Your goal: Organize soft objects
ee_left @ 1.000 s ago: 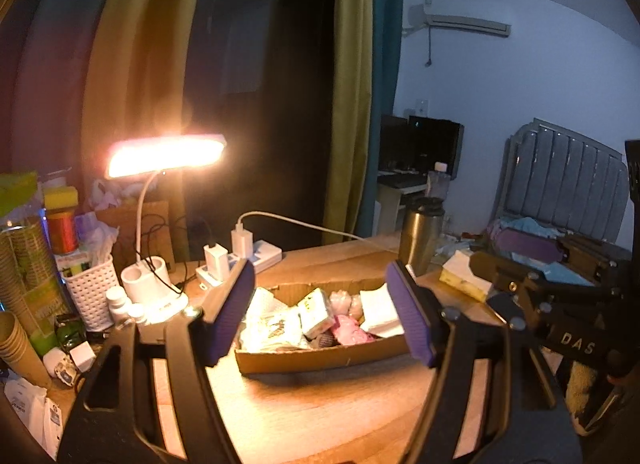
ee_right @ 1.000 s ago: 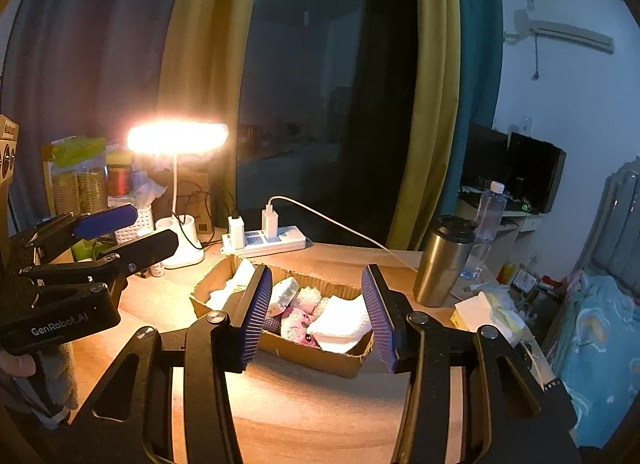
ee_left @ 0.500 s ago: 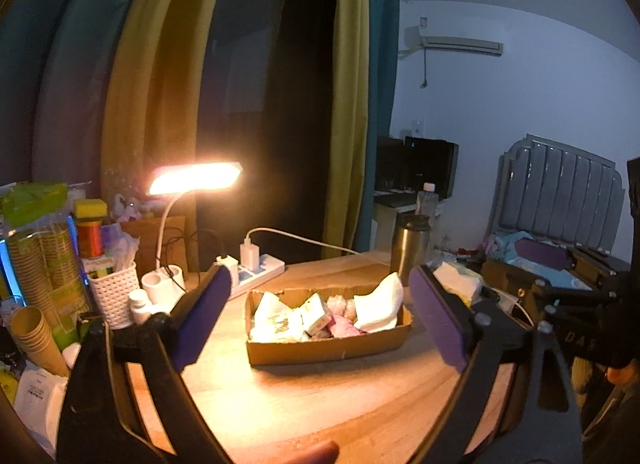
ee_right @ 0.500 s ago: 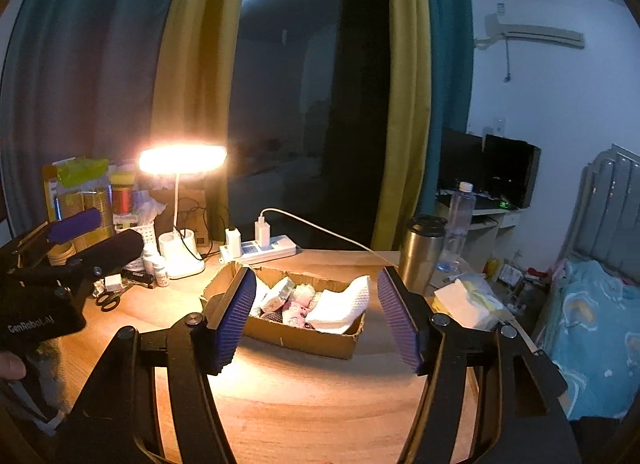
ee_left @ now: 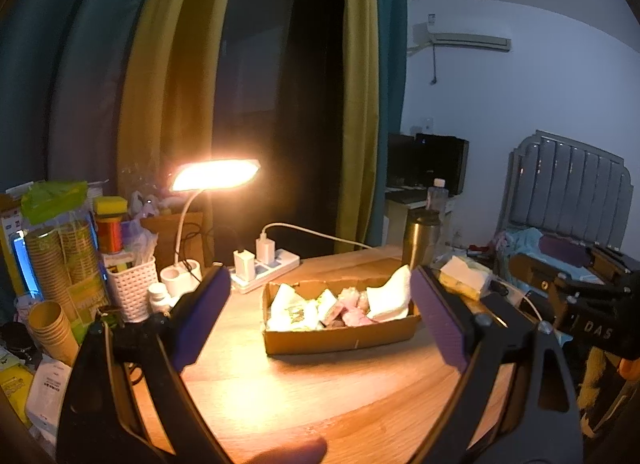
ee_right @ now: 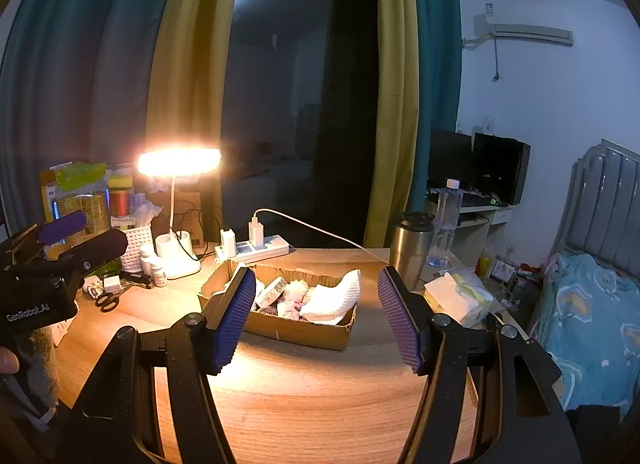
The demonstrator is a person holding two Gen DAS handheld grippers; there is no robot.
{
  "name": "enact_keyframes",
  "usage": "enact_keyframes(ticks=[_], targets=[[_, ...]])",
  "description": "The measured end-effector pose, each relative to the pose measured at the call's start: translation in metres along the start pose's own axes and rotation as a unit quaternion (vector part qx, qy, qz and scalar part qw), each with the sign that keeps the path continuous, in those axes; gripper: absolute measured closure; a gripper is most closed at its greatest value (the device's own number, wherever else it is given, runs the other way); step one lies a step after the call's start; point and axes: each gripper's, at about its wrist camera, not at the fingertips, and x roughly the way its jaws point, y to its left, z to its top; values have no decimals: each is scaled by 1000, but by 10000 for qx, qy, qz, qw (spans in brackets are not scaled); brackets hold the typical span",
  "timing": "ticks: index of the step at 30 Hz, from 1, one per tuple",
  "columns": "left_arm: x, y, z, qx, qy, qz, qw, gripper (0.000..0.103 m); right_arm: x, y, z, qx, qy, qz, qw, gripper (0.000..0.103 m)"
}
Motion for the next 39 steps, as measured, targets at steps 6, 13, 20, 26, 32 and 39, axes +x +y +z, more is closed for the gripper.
enact_keyframes(ticks=[6,13,20,26,32,39], targets=[[1,1,-1,-36,6,112,9999,11,0,0,0,21,-4,12,10000,36],[-1,3,-1,-19,-37,106,9999,11,0,0,0,32,-13,8,10000,36],[-1,1,-1,38,-15,59,10000,11,0,0,0,40,-21,6,10000,36],[0,0,-1,61,10,54,10000,11,1,1,0,40,-17,3,10000,36],[1,-2,-2,90,45,23,9999,11,1,1,0,31,-20,-6,10000,36],[1,-5,-2,102,56,-3,9999,11,1,1,0,26,-17,-8,10000,36]])
